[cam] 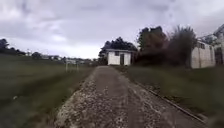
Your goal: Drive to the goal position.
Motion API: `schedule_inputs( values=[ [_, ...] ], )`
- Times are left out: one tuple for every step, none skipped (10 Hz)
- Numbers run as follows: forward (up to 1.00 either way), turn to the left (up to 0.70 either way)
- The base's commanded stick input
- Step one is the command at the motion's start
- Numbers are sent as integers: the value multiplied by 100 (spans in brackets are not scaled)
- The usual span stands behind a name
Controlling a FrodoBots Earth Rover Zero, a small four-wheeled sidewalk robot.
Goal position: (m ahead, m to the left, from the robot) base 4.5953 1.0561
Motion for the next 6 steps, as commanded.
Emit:
schedule_inputs(
  values=[
    [100,0],
    [100,9],
    [100,28],
    [100,35],
    [100,20],
    [100,5]
  ],
)
